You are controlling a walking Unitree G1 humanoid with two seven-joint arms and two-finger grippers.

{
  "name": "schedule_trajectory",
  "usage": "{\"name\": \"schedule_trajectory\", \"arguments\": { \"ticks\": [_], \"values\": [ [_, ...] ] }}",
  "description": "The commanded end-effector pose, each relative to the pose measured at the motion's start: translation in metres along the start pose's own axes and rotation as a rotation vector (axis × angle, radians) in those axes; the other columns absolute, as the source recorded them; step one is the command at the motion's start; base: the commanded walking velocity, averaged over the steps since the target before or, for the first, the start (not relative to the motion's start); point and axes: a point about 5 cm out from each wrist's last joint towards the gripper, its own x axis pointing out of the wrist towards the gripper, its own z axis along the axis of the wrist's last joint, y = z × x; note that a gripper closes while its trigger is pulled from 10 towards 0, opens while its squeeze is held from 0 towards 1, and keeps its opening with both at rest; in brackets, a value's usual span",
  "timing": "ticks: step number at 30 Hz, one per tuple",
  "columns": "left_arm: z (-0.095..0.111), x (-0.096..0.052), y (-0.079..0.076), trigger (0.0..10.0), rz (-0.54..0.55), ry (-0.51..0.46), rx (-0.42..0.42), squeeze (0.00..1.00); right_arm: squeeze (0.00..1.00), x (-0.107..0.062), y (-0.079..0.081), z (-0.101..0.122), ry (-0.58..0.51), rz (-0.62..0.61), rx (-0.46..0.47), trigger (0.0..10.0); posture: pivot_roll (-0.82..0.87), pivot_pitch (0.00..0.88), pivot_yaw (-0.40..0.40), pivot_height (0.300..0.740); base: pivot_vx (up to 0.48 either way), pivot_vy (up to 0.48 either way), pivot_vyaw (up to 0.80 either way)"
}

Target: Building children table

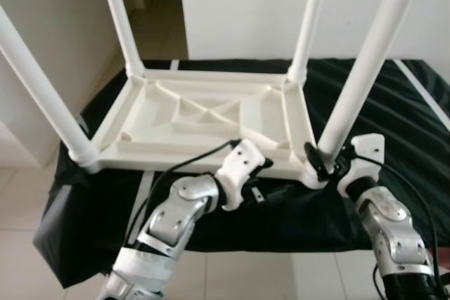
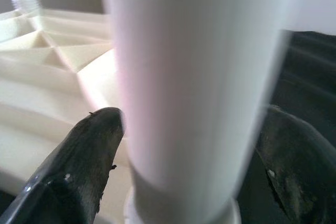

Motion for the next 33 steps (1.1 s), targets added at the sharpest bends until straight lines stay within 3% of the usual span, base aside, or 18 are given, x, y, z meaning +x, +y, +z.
{"name": "schedule_trajectory", "arguments": {
  "ticks": [1,10,11,12,13,15,16,26,27,28,33],
  "values": [
    [0.000,0.001,-0.003,10.0,-0.054,0.014,0.013,0.00,0.00,0.003,0.000,-0.001,-0.003,0.039,-0.002,10.0,-0.01,0.000,0.020,0.740,0.000,0.000,0.00],
    [0.002,0.003,0.003,10.0,-0.040,0.016,0.037,0.00,0.00,0.017,-0.009,-0.003,0.003,0.135,-0.045,10.0,0.00,0.000,0.024,0.740,0.000,0.000,0.00],
    [0.003,0.004,0.004,10.0,-0.038,0.014,0.041,0.00,0.00,0.018,-0.010,-0.003,0.005,0.138,-0.053,9.0,0.00,0.000,0.023,0.740,0.000,0.000,0.00],
    [0.004,0.004,0.004,10.0,-0.036,0.014,0.044,0.00,0.00,0.020,-0.011,-0.003,0.004,0.142,-0.057,9.0,0.00,0.000,0.022,0.740,0.000,0.000,0.00],
    [0.004,0.004,0.004,10.0,-0.036,0.012,0.045,0.00,0.00,0.020,-0.012,-0.003,0.003,0.148,-0.066,2.0,0.00,0.000,0.021,0.740,0.000,0.000,0.00],
    [0.004,0.005,0.005,10.0,-0.037,0.011,0.046,0.00,0.00,0.021,-0.013,-0.004,0.002,0.156,-0.074,2.0,0.00,0.000,0.021,0.740,0.000,0.000,0.00],
    [0.005,0.005,0.004,10.0,-0.037,0.010,0.047,0.00,0.00,0.020,-0.015,-0.005,0.006,0.158,-0.075,0.0,0.00,0.000,0.020,0.740,0.000,0.000,0.00],
    [0.005,0.006,0.003,10.0,-0.046,0.004,0.047,0.00,0.00,0.016,-0.018,-0.012,0.018,0.154,-0.064,0.0,-0.01,0.000,0.022,0.740,0.000,0.000,0.00],
    [0.005,0.006,0.003,10.0,-0.048,0.005,0.046,0.00,0.00,0.015,-0.018,-0.014,0.021,0.148,-0.062,1.2,-0.01,0.000,0.022,0.740,0.000,0.000,0.00],
    [0.005,0.007,0.003,10.0,-0.052,0.003,0.045,0.00,0.00,0.014,-0.019,-0.015,0.021,0.119,-0.045,10.0,-0.02,0.000,0.031,0.740,0.000,0.000,0.00],
    [0.007,0.007,0.005,10.0,-0.038,0.004,0.039,0.00,0.00,0.012,-0.019,-0.015,0.013,0.067,-0.041,10.0,-0.03,0.000,0.036,0.740,0.000,0.000,0.00]
  ]
}}
